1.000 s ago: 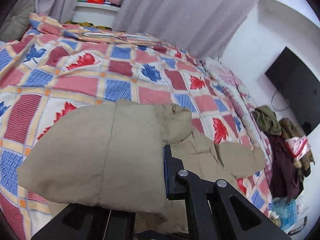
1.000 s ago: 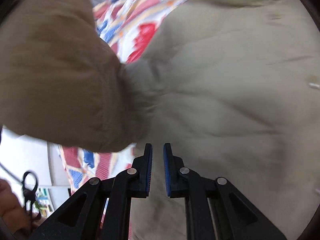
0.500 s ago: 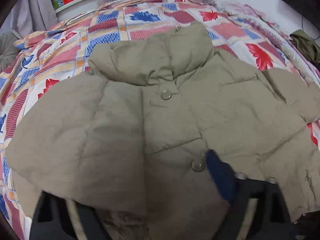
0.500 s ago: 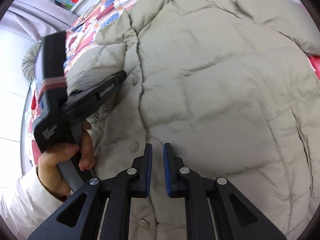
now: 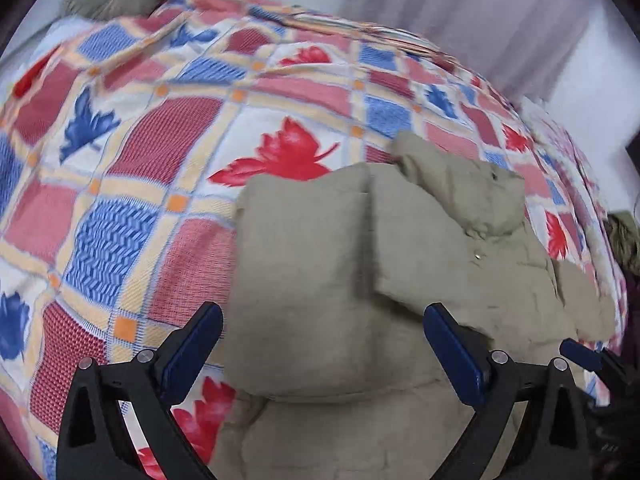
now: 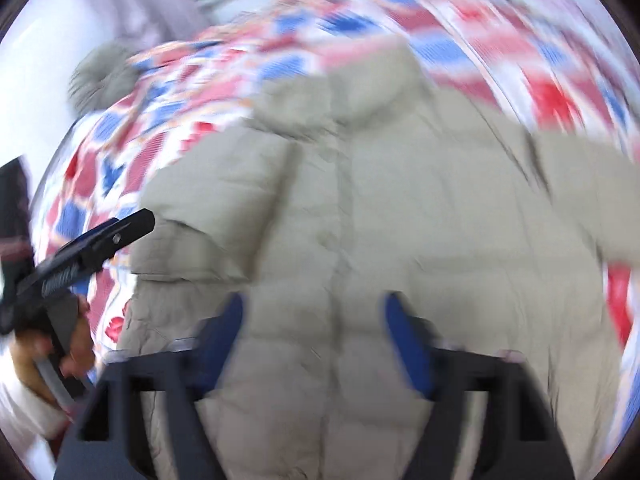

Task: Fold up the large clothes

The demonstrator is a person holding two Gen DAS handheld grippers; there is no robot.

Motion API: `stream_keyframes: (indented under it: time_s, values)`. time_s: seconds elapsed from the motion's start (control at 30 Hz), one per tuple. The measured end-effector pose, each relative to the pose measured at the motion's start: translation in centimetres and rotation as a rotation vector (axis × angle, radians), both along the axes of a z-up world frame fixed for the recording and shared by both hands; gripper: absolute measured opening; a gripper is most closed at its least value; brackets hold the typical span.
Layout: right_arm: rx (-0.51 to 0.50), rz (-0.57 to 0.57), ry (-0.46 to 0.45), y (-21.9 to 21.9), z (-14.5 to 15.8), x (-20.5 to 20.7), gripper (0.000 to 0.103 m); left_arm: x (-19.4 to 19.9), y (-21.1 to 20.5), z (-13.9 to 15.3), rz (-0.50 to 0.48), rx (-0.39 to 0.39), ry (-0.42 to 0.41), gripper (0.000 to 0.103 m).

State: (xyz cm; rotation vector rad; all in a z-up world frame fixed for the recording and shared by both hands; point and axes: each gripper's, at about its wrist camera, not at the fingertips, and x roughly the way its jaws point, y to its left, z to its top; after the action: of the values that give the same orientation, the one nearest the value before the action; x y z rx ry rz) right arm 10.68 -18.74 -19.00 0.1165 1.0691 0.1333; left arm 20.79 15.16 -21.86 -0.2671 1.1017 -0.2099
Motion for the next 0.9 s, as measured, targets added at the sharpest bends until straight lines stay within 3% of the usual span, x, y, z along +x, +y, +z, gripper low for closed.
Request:
stream_keyframes:
  time_s: [0.07,0.13,0.2,0.23,0.27,0.3,0.33,0.4,0.47,0.5,0.53,0.67,0.8,0.87,0.9]
  values:
    - [-0.136,0.102,-0.041,3.7,0.2,1.6,0.079,1.6,3.2,-2.6,0.070,-0.095,0.088,0.100]
    - [-0.265,0.184,-0.089,7.1,-0.3,2.9,0.079,2.8,4.7,-5.1,0.102,-0.165,0.160,0.083]
    - [-0.374,0.250,-0.124,9.8,-1.2,4.2,0.079,3.8,5.4,-7.5,0.113,-0.268,0.232,0.083]
    - [-0.415,0.276,-0.137,10.9,-1.6,4.4,0.079,4.1,5.6,-8.2,0.122,-0.321,0.245,0.078]
    - [-0.434,0.294,-0.140,11.7,-2.0,4.9,0.079,4.1,5.5,-8.4,0.128,-0.337,0.237,0.068]
    - [-0.445,0.308,-0.138,12.4,-2.5,5.6,0.079,4.2,5.3,-8.4,0.104,-0.359,0.227,0.040]
    - [-0.455,0.312,-0.140,12.9,-2.7,5.9,0.079,4.2,4.6,-8.2,0.069,-0.364,0.217,0.024]
    - [-0.501,0.308,-0.156,13.5,-3.4,7.1,0.079,3.9,3.3,-7.1,0.040,-0.258,0.175,0.022]
    - [-0.536,0.286,-0.165,13.5,-3.6,7.7,0.063,3.5,1.5,-6.1,-0.014,-0.126,0.126,0.018]
    - [-0.545,0.257,-0.146,12.9,-3.8,8.2,0.020,3.3,0.8,-5.7,-0.032,-0.072,0.107,0.018]
    - [-0.532,0.212,-0.137,11.9,-3.8,8.5,0.005,3.4,0.4,-5.4,-0.041,-0.040,0.096,0.018]
    - [-0.344,-0.047,-0.098,4.7,-3.2,8.0,0.005,3.5,-0.8,-5.6,-0.072,0.045,0.073,0.018]
    - [-0.043,-0.260,0.060,-2.5,-6.8,6.8,0.005,3.4,-1.3,-6.0,-0.069,0.104,0.063,0.019]
    - [0.090,-0.321,0.099,-4.8,-8.7,6.2,0.006,3.4,-1.3,-6.0,-0.050,0.121,0.062,0.026]
    - [0.165,-0.355,0.104,-6.0,-9.2,5.9,0.009,3.4,-1.2,-5.8,-0.037,0.136,0.063,0.038]
